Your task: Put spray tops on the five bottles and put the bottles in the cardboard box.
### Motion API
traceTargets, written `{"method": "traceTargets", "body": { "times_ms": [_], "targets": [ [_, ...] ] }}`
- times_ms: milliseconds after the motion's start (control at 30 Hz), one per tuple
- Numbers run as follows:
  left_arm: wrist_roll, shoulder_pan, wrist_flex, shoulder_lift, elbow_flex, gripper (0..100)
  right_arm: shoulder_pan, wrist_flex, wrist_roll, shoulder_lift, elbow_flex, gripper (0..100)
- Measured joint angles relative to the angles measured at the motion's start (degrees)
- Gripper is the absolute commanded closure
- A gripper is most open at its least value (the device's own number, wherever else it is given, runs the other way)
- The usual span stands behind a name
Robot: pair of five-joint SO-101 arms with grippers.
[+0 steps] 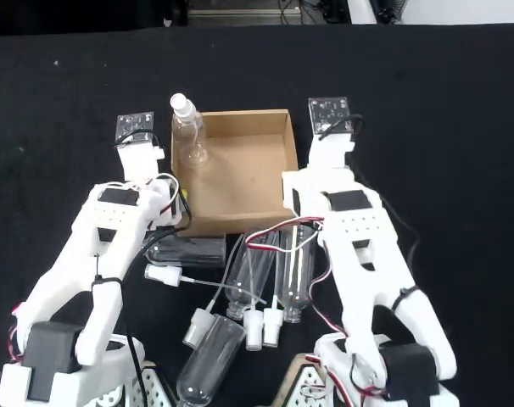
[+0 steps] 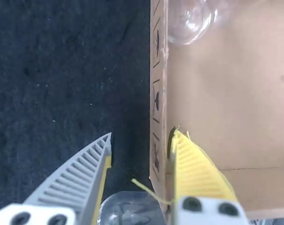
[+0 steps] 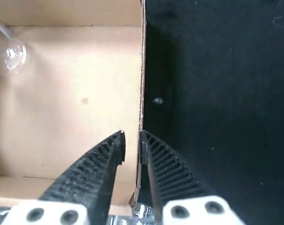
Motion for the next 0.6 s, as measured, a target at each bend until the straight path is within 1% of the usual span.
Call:
{"method": "traceTargets", "body": {
  "times_ms": [233,300,433,600],
  "targets": [
    [0.1,2.9,0.0,0.4,-0.1,81,0.0,-2.0,0.0,3.1,-0.1,94.3],
    [0.1,3.3,0.0,0.6,-0.1,81,0.0,-2.0,0.0,3.1,-0.1,92.1],
    [0.1,3.3,0.0,0.7,-0.1,81,0.0,-2.0,0.0,3.2,-0.1,83.4],
    [0.1,3.4,0.0,0.7,-0.1,81,0.0,-0.6,0.0,3.2,-0.1,83.6]
  ]
}}
